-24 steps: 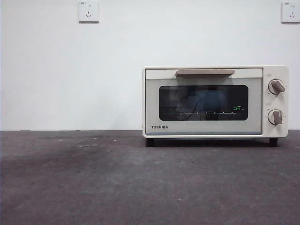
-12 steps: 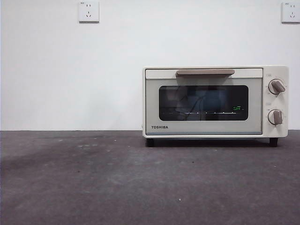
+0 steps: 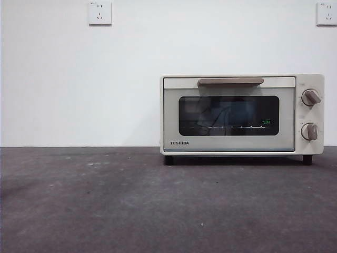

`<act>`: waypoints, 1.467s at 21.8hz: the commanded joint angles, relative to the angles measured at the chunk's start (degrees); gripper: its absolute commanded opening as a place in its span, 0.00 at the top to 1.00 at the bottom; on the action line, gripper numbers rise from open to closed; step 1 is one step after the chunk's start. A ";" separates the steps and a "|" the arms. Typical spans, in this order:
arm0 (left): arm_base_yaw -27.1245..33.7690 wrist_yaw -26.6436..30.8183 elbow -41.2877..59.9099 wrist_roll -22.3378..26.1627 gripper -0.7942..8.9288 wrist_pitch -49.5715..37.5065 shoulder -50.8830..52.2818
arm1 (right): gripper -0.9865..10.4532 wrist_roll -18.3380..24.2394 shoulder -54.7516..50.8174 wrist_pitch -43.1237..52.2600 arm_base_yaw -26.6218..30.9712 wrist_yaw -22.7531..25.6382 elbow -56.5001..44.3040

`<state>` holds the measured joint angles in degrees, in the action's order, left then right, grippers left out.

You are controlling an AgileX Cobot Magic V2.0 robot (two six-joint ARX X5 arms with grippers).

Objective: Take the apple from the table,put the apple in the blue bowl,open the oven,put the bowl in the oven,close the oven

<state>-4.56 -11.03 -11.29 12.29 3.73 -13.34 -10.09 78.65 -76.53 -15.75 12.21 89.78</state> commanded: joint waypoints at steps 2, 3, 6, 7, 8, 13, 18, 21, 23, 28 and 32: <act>0.24 2.38 5.18 -3.41 0.92 -2.27 3.65 | 0.91 -0.42 0.24 5.99 -0.02 0.24 -0.04; 0.24 2.60 6.29 -3.91 0.92 -2.38 4.61 | 0.91 -0.42 0.24 8.04 0.00 0.24 -0.04; 0.26 5.09 8.96 -5.35 0.92 -2.34 7.65 | 0.91 -0.42 0.24 14.56 0.02 0.24 -0.04; 0.26 5.11 9.86 -5.55 0.92 -2.38 8.92 | 0.91 -0.42 0.24 16.59 0.02 0.24 -0.04; 0.26 5.09 10.75 -5.53 0.92 -2.38 10.27 | 0.91 -0.42 0.24 18.56 0.02 0.24 -0.04; 0.39 5.40 10.86 -4.55 0.92 0.00 12.68 | 0.91 -0.42 0.24 24.50 0.02 0.24 -0.04; 1.46 6.36 10.86 -4.90 0.92 2.51 12.90 | 0.91 -0.42 0.24 24.74 0.02 0.22 -0.04; 2.56 6.60 10.86 -6.36 0.92 4.68 13.14 | 0.91 -0.42 0.24 24.74 0.02 0.24 -0.04; 3.34 6.67 10.86 -7.56 0.92 6.05 13.14 | 0.91 -0.42 0.24 24.74 0.02 0.24 -0.04; 4.33 6.67 10.86 -7.87 0.92 6.05 13.14 | 0.91 -0.42 0.24 24.74 0.02 0.22 -0.04; 4.31 6.54 10.86 -8.09 0.92 5.68 13.14 | 0.91 -0.42 0.24 24.74 0.02 0.22 -0.04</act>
<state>-0.43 -4.60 -1.04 4.82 9.96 -0.36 -10.09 78.65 -52.18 -15.75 12.21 89.78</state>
